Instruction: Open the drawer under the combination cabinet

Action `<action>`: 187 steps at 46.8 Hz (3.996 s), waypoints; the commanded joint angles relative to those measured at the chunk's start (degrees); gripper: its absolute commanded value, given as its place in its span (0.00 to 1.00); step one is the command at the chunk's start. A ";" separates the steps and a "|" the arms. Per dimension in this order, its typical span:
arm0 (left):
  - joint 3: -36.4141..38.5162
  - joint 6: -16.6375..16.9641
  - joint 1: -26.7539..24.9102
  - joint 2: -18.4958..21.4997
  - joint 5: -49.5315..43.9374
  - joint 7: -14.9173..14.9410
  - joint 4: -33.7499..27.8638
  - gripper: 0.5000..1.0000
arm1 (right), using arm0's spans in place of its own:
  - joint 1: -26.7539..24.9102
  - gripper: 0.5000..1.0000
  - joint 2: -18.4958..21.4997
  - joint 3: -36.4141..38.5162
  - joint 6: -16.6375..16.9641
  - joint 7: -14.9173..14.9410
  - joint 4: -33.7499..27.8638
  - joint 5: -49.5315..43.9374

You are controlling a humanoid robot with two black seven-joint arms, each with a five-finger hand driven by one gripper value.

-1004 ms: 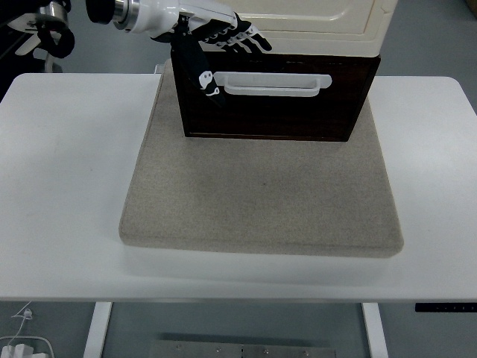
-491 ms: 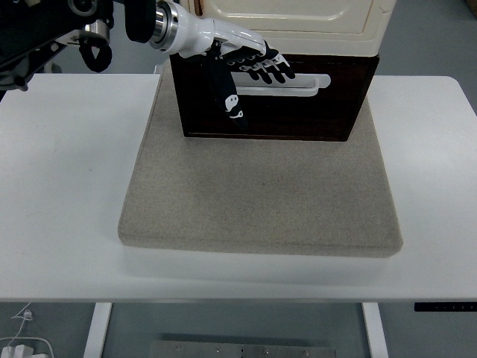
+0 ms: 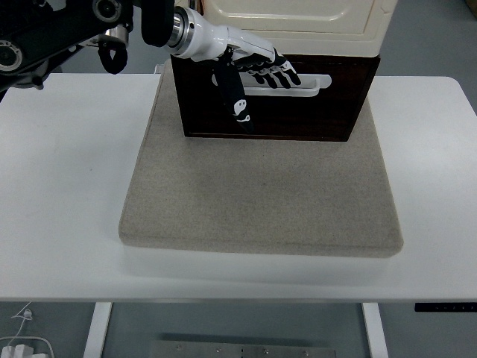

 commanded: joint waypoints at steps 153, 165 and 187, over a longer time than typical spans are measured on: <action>5.72 13.29 1.86 -5.50 6.43 0.37 0.76 0.89 | 0.00 0.86 0.00 0.00 0.00 0.00 0.00 0.00; 5.80 13.29 2.03 -5.41 6.43 0.37 0.49 0.89 | 0.00 0.86 0.00 0.00 0.00 0.00 0.00 0.00; 5.72 12.85 2.03 -4.89 6.35 0.37 0.14 0.90 | 0.00 0.86 0.00 0.00 0.00 0.00 0.00 0.00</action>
